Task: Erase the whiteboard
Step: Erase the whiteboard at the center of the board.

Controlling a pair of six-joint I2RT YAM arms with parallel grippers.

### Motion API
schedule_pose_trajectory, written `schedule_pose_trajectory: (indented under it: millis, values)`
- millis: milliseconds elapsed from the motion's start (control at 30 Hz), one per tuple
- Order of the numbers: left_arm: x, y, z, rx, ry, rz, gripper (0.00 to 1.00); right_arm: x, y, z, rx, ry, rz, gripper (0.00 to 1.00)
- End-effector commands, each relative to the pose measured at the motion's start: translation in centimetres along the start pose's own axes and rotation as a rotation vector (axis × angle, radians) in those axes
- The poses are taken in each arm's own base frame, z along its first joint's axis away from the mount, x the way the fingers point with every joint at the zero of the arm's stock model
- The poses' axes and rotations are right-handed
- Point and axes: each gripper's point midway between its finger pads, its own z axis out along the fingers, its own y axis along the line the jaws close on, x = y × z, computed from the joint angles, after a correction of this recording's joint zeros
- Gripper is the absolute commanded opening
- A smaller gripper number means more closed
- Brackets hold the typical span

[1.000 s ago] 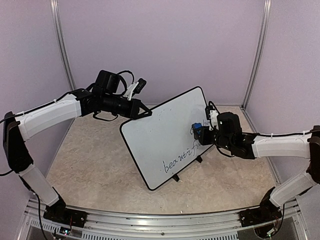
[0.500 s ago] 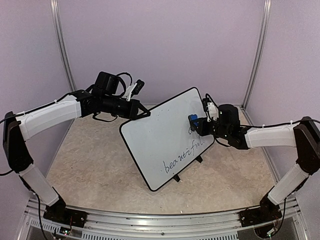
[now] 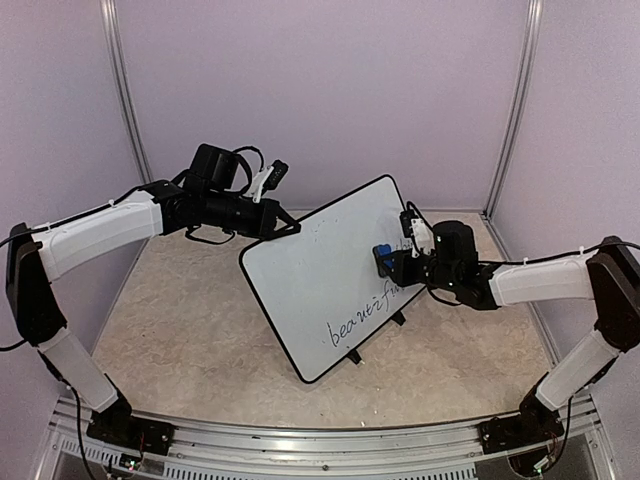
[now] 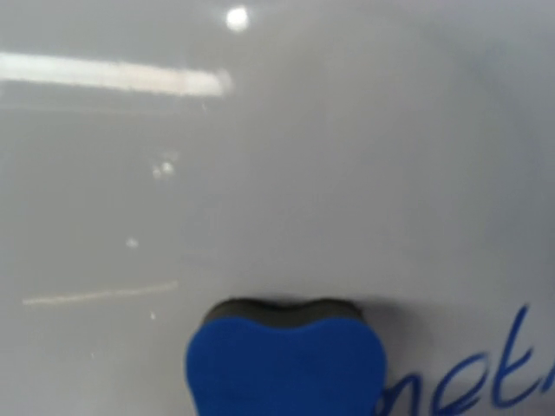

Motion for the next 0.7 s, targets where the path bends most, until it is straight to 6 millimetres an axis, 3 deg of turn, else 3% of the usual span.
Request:
schedule_pose_trajectory:
  millis: [0,367,667]
  values:
    - [-0.6,-2.8,0.2,0.097,-0.037,0.127,0.0,5.6,0.6,-0.4,-0.007,0.168,0.023,0.29]
    - [-0.7,-3.1,0.1,0.103,-0.04,0.131,0.0,8.5,0.1,-1.4,-0.002,0.229,0.054,0.29]
    - [-0.7,-3.0,0.1,0.096,-0.042,0.132,0.0,9.0,0.1,-2.0,-0.004,0.253,0.045,0.29]
